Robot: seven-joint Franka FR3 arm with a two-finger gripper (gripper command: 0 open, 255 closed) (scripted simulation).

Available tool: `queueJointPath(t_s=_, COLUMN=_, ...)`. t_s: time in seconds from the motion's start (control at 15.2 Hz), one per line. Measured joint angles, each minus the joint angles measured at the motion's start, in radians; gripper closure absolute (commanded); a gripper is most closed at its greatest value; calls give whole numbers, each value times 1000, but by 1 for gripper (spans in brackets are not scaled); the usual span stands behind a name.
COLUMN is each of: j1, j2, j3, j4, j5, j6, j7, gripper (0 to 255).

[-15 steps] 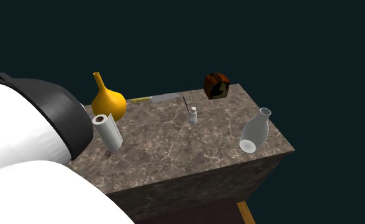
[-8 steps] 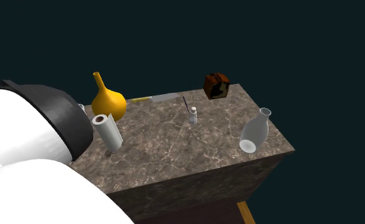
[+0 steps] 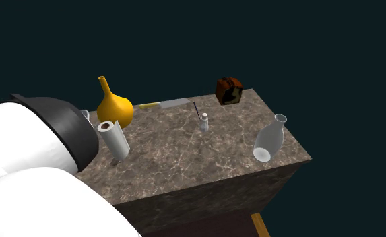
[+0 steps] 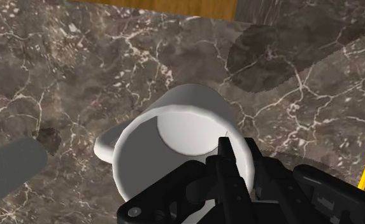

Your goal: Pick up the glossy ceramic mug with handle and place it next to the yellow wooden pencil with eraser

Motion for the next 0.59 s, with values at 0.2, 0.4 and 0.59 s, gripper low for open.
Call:
queueJointPath(t_s=0.2, j1=1, j2=21, j3=-3, j4=-10, j5=-4, j6=30, j7=3, gripper=255)
queueJointPath(t_s=0.4, j1=2, j2=42, j3=-6, j4=-13, j5=-7, j6=55, j7=4, gripper=255)
queueJointPath(t_s=0.59, j1=5, j2=68, j3=-9, j4=-10, j5=-11, j6=78, j7=6, gripper=255)
